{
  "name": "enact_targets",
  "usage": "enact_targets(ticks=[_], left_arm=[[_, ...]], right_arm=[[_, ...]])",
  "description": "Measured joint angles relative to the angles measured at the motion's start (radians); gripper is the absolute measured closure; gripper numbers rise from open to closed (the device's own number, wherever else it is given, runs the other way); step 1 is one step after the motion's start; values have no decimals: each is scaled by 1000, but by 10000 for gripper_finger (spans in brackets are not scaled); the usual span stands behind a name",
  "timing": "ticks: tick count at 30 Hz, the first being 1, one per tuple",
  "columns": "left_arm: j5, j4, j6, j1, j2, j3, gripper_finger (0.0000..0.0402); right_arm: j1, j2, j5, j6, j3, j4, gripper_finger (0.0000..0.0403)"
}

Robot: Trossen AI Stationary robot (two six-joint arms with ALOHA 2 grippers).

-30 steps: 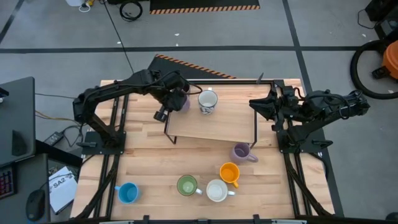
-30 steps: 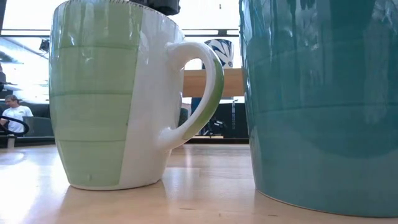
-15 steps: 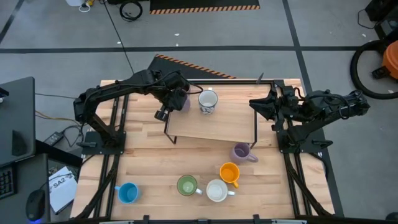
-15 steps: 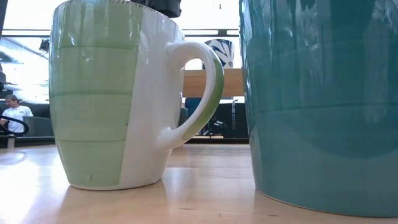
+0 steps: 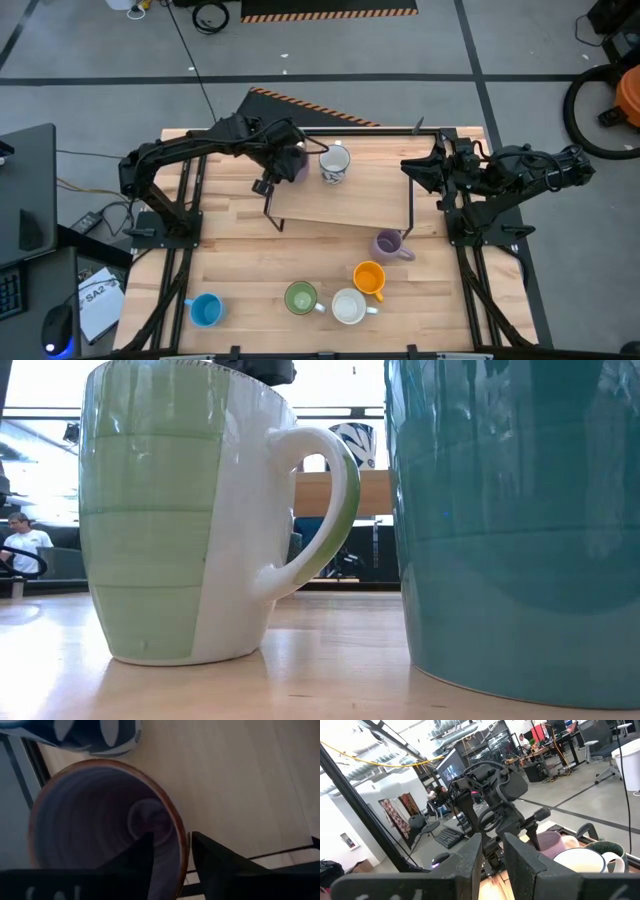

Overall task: Place coffee mugs
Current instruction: Put the violet patterned mug on the shelf, then put the green and brown mug on the shelf

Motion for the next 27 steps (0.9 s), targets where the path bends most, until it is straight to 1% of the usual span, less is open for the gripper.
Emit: enact_targets(ticks=[3, 6, 12, 20, 27], left_arm=[[-6, 7, -2, 0, -4, 0, 239], [-7, 10, -17, 0, -9, 0, 231], [-7, 24, -60, 1, -29, 0, 230], [-13, 47, -124, 10, -88, 5, 230], [-11, 36, -179, 14, -114, 6, 230]], right_arm=[[0, 0, 0, 0, 0, 0, 317], [0, 0, 0, 2, 0, 0, 317], [0, 0, 0, 3, 0, 0, 317], [0, 0, 1, 0, 0, -1, 317], [0, 0, 1, -10, 0, -2, 317]])
